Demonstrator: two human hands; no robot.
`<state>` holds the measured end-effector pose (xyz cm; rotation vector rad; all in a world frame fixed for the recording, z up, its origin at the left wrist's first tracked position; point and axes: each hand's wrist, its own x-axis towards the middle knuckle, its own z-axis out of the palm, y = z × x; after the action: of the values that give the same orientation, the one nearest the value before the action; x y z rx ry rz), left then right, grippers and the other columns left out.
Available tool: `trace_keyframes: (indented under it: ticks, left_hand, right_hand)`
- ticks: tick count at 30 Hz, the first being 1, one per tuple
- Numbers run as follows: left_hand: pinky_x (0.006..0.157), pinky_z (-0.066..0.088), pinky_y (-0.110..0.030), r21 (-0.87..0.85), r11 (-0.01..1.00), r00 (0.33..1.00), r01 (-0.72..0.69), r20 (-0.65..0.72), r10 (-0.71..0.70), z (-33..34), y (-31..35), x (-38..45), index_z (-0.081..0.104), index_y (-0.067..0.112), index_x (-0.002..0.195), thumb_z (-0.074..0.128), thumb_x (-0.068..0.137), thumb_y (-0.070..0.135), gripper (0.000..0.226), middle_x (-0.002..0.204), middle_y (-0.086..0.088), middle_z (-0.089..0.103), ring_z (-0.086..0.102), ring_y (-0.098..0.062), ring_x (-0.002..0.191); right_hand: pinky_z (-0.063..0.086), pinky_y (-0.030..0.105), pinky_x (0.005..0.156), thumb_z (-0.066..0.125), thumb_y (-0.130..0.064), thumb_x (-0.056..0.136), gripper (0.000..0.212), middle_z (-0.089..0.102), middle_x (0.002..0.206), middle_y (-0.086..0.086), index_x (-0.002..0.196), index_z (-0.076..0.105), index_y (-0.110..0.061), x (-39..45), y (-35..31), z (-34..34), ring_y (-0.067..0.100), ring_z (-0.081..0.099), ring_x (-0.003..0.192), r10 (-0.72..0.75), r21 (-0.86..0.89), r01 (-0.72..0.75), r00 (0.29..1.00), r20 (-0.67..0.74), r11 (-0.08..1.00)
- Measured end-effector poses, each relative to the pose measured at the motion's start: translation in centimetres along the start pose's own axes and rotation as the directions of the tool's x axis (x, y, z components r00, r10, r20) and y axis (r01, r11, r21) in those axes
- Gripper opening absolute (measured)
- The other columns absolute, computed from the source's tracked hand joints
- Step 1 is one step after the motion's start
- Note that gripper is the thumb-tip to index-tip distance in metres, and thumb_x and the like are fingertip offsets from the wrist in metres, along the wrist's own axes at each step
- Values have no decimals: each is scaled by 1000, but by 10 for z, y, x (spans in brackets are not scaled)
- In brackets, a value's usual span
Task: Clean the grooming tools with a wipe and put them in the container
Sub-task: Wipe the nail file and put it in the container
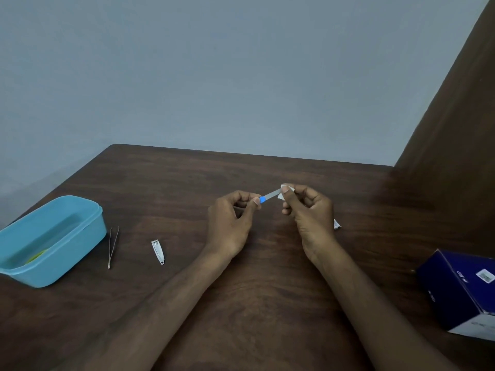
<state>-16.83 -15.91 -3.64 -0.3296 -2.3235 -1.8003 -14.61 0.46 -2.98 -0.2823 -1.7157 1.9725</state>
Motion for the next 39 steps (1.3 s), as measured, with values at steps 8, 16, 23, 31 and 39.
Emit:
trace_keyframes:
  ticks: [8,16,23,31,39]
  left_hand:
    - [61,55,-35,-34,999,1000,20,-14,-20,-1,-3,2,81,30,89,73,101,29,14,73,25,71,64,-5,69]
    - [52,54,-28,-90,995,996,50,-74,-57,-2,2,2,81,26,97,71,103,27,12,73,24,72,59,0,55]
    - [60,57,-34,-68,998,999,11,-45,-14,-2,1,1,81,30,98,72,102,30,9,85,16,79,61,4,64]
    - [63,52,-28,-30,1000,1000,3,-14,-3,-1,0,0,82,28,99,72,102,29,10,75,27,71,60,6,64]
    - [66,46,-11,-31,999,1000,-15,2,15,-1,4,0,82,28,100,73,101,28,10,86,16,78,63,8,71]
  right_hand:
    - [56,21,61,67,-2,99,11,69,72,-1,95,76,-7,-5,-12,4,7,62,64,223,248,-245,968,117,937]
    - [55,20,57,74,-4,96,6,73,76,1,92,76,-7,-3,-8,4,7,61,62,217,323,-177,972,-92,930]
    - [54,21,61,80,-9,92,23,75,79,-2,115,75,-7,-8,-8,11,6,58,60,149,209,-161,986,69,965]
    - [54,24,65,76,-13,97,5,63,71,-1,97,78,-9,-8,-8,9,5,58,64,180,198,-192,981,75,961]
    - [55,19,58,76,-11,94,5,67,72,-1,90,77,-11,-8,-14,9,7,60,65,312,372,-317,947,76,872]
